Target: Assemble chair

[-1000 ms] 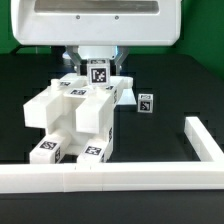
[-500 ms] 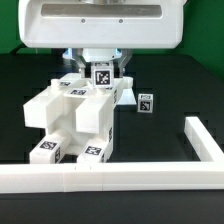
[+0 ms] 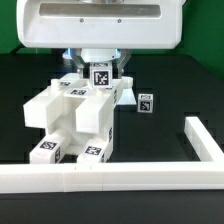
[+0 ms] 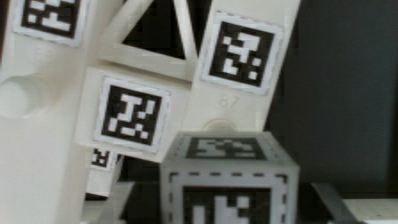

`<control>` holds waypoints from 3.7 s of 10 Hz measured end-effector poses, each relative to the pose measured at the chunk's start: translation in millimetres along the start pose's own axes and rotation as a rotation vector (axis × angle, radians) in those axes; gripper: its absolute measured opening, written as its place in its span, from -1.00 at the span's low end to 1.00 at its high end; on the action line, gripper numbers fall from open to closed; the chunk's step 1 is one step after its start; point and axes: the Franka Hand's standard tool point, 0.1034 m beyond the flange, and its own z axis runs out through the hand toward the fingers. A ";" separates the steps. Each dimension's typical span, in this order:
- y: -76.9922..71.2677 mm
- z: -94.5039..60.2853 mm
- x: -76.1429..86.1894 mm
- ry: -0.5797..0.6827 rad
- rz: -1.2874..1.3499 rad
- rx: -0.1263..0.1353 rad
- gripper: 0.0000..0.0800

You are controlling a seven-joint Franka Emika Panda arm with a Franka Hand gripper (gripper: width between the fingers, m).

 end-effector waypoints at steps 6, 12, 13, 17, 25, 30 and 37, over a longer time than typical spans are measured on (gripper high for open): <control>0.6 -0.9 -2.9 0.006 0.002 0.003 -0.28; 1.9 0.6 -1.0 0.019 0.003 -0.001 -0.28; 2.3 0.3 0.5 0.021 0.004 -0.002 -0.28; 2.5 0.6 1.8 0.024 0.004 -0.003 -0.28; -1.4 2.2 -12.2 0.010 0.001 0.007 -0.28; -0.6 2.2 -10.6 0.015 0.000 0.005 -0.28; 0.2 11.5 -6.8 0.011 -0.002 -0.006 -0.28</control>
Offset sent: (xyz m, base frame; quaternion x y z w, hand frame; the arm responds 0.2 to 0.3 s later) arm 0.0000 0.0000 0.0000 0.0000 0.0000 0.0000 1.0000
